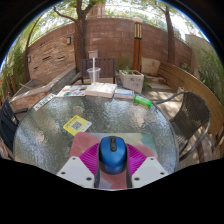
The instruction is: Arrange mouse
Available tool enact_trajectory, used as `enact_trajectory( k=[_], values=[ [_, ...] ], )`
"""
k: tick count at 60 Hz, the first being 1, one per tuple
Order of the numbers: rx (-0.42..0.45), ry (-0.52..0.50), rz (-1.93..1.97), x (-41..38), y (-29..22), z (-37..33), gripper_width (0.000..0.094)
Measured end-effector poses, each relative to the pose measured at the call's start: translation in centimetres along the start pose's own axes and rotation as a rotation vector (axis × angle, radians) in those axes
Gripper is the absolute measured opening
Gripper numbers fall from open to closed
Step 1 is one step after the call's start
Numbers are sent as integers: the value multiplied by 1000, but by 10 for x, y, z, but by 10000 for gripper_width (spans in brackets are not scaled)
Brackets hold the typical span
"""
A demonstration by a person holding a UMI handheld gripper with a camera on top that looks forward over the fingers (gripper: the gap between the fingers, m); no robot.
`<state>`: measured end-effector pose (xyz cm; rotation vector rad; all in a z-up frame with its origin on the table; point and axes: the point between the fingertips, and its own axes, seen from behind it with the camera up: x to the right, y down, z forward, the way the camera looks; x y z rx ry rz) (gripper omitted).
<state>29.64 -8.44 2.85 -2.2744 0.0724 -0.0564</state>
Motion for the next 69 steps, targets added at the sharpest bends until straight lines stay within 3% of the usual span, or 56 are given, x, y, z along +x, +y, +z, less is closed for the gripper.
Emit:
enact_trajectory(
  k=[6, 11, 15, 16, 18, 24, 36, 51, 69],
  values=[
    [-81, -5, 4, 8, 42, 16, 451],
    [-66, -7, -10, 11, 34, 14, 566],
    [-35, -9, -17, 8, 25, -3, 835],
    [-28, -12, -17, 7, 22, -7, 862],
    [-19, -14, -16, 5, 18, -17, 821],
    [22, -9, -16, -1, -2, -58, 861],
    [104, 16, -33, -18, -22, -162, 851],
    [151, 51, -61, -29, 2, -277, 854],
    [158, 73, -63, -33, 18, -322, 849]
  ],
)
